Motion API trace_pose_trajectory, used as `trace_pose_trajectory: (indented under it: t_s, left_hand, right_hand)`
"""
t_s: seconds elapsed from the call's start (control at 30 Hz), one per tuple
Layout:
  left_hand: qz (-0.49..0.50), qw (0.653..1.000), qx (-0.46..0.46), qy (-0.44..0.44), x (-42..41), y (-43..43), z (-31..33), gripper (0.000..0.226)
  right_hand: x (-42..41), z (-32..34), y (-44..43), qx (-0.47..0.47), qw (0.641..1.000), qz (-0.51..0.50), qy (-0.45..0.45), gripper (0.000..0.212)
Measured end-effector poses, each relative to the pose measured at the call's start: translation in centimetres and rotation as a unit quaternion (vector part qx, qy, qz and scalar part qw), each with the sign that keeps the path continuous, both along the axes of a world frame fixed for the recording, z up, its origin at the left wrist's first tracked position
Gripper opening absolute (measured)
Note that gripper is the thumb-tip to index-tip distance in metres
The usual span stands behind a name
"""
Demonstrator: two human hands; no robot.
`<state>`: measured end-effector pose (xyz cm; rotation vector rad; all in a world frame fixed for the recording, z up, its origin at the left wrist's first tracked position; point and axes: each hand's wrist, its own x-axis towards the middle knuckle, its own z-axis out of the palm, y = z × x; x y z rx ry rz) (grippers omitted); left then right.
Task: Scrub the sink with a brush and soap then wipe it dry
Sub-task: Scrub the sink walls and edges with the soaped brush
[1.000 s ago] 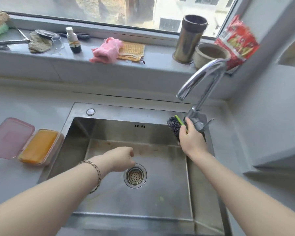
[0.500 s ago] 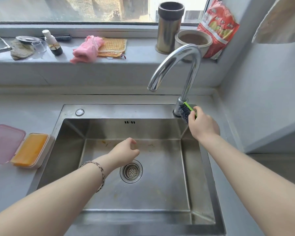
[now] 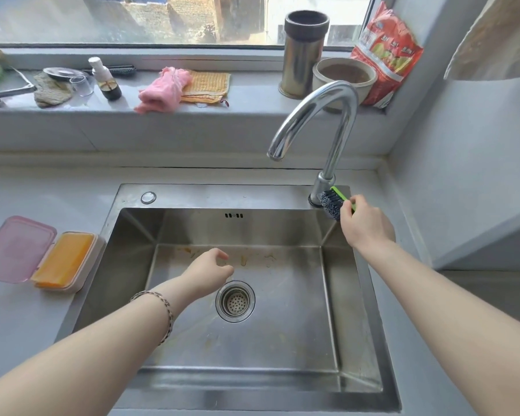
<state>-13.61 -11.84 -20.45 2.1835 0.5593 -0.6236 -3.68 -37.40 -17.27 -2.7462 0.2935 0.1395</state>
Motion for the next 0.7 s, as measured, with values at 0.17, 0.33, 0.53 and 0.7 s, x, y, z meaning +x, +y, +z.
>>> trace_pose_trajectory:
  t_s: [0.17,0.33,0.53,0.7]
  left_hand:
    - [0.049,0.999,-0.016,-0.01,-0.2,1.7,-0.2,0.028]
    - [0.103,0.993,-0.034,-0.035,-0.9,3.6,0.1,0.022]
    - [0.137,0.989,-0.035,-0.046,-2.5,6.0,0.3,0.018]
    - [0.151,0.987,-0.032,-0.041,-3.1,7.1,-0.2,0.019]
  right_hand:
    - [-2.4,0.0,4.5,0.368,0.928,-0.027,0.048,0.034]
    - [-4.2,0.2,11.0,0.598,0.788,-0.018,0.147,0.055]
    - [-4.0,-0.6,13.0,0.693,0.71,-0.023,0.12,0.054]
    - [-3.7,-1.1,13.4,0.689,0.72,-0.015,0.082,0.055]
